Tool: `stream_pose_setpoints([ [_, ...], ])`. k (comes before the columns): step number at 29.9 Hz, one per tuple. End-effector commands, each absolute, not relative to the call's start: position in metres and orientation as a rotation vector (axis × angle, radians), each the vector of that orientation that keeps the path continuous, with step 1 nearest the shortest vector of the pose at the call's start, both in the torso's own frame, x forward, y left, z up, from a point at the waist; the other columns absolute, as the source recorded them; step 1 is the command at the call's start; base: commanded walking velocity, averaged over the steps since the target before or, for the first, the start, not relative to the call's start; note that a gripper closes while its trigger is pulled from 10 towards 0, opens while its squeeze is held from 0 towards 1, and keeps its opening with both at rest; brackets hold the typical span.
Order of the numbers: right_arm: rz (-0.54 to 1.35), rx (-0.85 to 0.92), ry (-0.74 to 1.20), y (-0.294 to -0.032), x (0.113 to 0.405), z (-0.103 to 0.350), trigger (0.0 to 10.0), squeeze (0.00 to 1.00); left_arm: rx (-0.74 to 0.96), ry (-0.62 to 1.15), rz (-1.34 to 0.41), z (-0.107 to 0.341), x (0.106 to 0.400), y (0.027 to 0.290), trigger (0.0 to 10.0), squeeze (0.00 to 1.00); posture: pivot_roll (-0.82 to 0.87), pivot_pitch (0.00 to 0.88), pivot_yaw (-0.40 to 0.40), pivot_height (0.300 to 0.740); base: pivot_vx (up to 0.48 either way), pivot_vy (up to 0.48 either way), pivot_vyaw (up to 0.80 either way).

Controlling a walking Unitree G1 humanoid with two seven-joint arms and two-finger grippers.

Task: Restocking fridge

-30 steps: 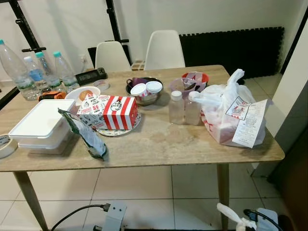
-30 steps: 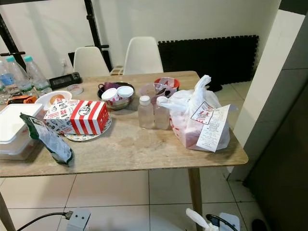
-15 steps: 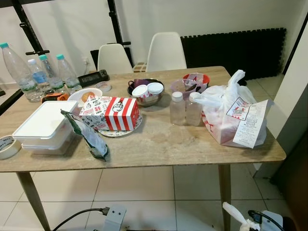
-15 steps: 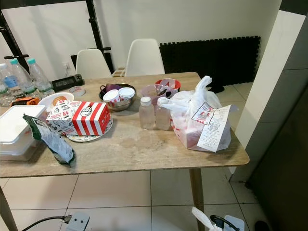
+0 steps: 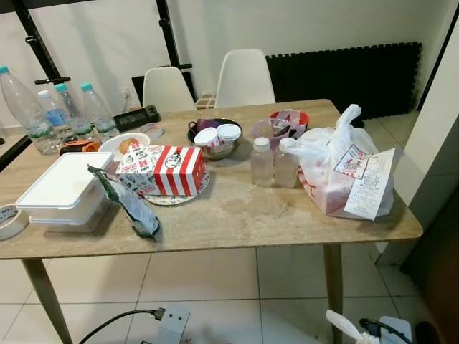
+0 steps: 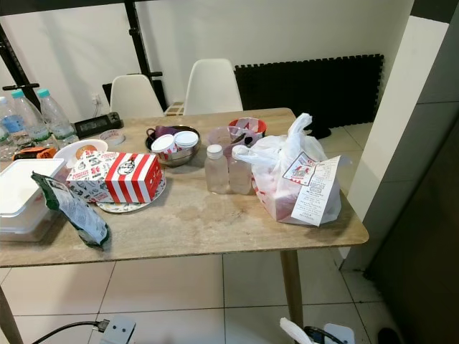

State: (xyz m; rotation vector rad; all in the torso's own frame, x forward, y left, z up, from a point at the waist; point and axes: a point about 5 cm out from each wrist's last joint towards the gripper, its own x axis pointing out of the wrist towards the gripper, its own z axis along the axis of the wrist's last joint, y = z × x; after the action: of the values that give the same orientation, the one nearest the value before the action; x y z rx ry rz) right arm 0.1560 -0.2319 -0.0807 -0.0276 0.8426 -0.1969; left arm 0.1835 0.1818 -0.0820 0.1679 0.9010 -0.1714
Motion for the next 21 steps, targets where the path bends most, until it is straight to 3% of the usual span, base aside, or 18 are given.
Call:
stream_pose_setpoints([
  [1, -0.173, -0.062, 0.834, -0.232, 0.160, -0.079, 10.0, 0.00, 0.168, 0.896, -0.181, -0.083, 0.183, 0.176, 10.0, 0.00, -0.10, 0.015, 0.032, 0.726, 0.000, 0.000, 0.00],
  [19, -0.153, -0.097, 0.864, -0.236, 0.160, -0.079, 10.0, 0.00, 0.140, 0.864, -0.197, -0.082, 0.185, 0.165, 10.0, 0.00, -0.11, 0.030, 0.026, 0.726, 0.000, 0.000, 0.00],
  [21, -0.158, -0.083, 0.874, -0.235, 0.158, -0.081, 10.0, 0.00, 0.146, 0.860, -0.200, -0.081, 0.186, 0.165, 10.0, 0.00, -0.10, 0.033, 0.026, 0.726, 0.000, 0.000, -0.80],
])
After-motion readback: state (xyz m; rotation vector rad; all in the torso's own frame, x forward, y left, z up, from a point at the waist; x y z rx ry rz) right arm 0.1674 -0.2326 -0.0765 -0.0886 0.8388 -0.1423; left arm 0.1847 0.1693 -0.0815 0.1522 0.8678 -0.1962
